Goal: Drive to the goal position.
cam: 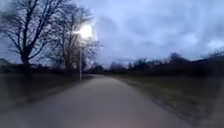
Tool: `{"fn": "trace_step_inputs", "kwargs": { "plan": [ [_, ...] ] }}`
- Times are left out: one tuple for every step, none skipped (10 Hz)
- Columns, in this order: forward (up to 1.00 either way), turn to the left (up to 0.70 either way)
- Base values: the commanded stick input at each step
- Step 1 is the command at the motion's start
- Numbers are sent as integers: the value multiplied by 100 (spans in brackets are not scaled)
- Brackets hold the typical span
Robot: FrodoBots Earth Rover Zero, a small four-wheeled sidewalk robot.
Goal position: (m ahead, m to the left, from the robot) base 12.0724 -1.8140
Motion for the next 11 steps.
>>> {"fn": "trace_step_inputs", "kwargs": {
  "plan": [
    [100, 4],
    [100, 4],
    [100, 4],
    [100, 4],
    [100, 4],
    [100, 4],
    [100, 4],
    [100, 4],
    [100, 9],
    [100, 44],
    [100, 44]
  ]
}}
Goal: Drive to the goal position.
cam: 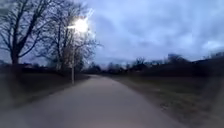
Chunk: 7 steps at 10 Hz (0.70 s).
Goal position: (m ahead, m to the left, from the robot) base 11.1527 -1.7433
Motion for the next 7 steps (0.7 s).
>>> {"fn": "trace_step_inputs", "kwargs": {
  "plan": [
    [100, 4],
    [100, 4],
    [100, 4],
    [100, 4],
    [100, 4],
    [100, 4],
    [100, 4]
  ]
}}
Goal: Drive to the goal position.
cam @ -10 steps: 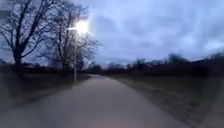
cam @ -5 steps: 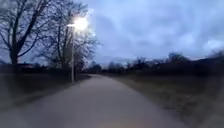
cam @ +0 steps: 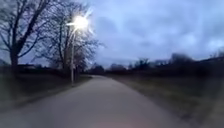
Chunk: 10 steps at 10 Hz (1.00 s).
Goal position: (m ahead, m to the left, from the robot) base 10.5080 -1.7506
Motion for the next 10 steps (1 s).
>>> {"fn": "trace_step_inputs", "kwargs": {
  "plan": [
    [100, 4],
    [100, 4],
    [100, 4],
    [100, 4],
    [100, 4],
    [100, 4],
    [100, 4],
    [100, 4],
    [100, 4],
    [100, 22]
  ]
}}
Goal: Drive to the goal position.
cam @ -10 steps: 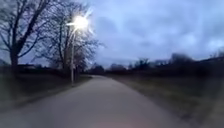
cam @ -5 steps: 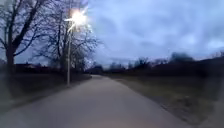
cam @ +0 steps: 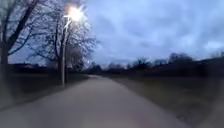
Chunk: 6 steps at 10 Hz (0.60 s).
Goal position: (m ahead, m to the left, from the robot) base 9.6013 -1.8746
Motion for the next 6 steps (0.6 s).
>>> {"fn": "trace_step_inputs", "kwargs": {
  "plan": [
    [100, 42],
    [100, 44],
    [100, 12],
    [100, 4],
    [100, 4],
    [100, 4]
  ]
}}
